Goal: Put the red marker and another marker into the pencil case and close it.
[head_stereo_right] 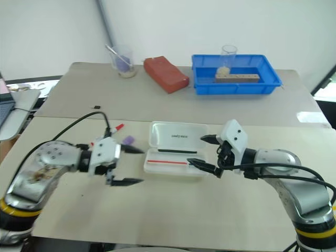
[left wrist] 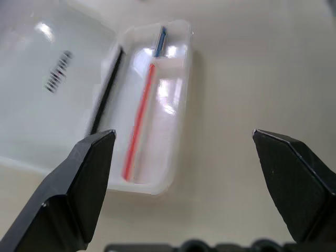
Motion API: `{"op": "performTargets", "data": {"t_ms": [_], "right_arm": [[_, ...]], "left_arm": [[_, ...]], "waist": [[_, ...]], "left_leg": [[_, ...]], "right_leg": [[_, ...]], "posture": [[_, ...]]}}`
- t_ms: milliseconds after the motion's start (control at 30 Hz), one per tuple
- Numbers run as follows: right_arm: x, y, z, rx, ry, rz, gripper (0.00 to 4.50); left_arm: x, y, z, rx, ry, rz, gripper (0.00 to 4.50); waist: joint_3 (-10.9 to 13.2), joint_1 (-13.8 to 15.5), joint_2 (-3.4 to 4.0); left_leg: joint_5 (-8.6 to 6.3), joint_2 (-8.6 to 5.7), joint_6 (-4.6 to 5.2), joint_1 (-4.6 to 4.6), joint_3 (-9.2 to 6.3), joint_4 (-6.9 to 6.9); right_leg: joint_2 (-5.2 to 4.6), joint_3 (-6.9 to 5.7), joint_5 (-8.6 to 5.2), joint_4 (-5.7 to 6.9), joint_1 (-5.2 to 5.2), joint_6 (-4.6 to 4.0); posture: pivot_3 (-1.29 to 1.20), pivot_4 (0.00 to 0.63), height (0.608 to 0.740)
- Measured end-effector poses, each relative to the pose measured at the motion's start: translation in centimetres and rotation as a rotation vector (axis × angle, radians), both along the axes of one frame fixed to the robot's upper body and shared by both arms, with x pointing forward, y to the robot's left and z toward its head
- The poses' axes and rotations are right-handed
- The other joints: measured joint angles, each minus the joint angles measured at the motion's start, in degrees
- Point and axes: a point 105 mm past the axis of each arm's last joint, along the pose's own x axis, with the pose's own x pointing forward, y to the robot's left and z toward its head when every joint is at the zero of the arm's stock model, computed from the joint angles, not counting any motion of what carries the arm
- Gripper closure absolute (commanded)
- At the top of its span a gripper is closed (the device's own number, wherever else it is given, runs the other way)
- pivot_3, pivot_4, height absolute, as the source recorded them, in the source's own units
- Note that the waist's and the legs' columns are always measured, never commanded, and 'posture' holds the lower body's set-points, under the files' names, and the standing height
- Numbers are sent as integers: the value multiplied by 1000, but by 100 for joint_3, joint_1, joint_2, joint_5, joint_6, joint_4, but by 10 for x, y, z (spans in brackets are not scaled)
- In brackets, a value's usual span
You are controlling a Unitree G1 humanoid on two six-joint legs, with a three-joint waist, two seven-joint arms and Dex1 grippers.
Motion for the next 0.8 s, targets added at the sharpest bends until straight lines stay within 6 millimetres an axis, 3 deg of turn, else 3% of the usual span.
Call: {"op": "performTargets", "data": {"t_ms": [100,233,300,533,800], "right_arm": [[2,5,9,13,-20,31,0],[1,21,31,53,-48,115,0],[-1,27,39,65,-53,149,0],[-5,46,57,76,-67,245,0],[-8,64,75,107,-80,319,0]], "left_arm": [[14,38,-2,35,24,176,52],[61,86,4,-17,-84,494,52],[75,105,3,-31,-121,609,52],[106,129,-8,-49,-173,754,52],[135,126,-37,-118,-34,792,52]], "waist": [[3,7,7],[3,97,0],[-1,102,-9],[-2,108,-10],[-7,106,-14]], "left_leg": [[0,3,0,6,-4,-4],[0,1,0,-10,-1,-3],[0,0,0,-25,4,-2],[0,3,0,-40,9,-3],[3,-1,5,-66,10,7]], "right_leg": [[2,-6,-5,5,-11,-9],[-7,-12,-3,5,-44,-10],[-12,-8,-1,5,-58,-10],[-6,-9,7,23,-82,-18],[-3,-9,9,51,-84,-17]], "posture": [[0,150,740],[0,150,740],[0,150,740],[0,150,740],[0,150,740]]}}
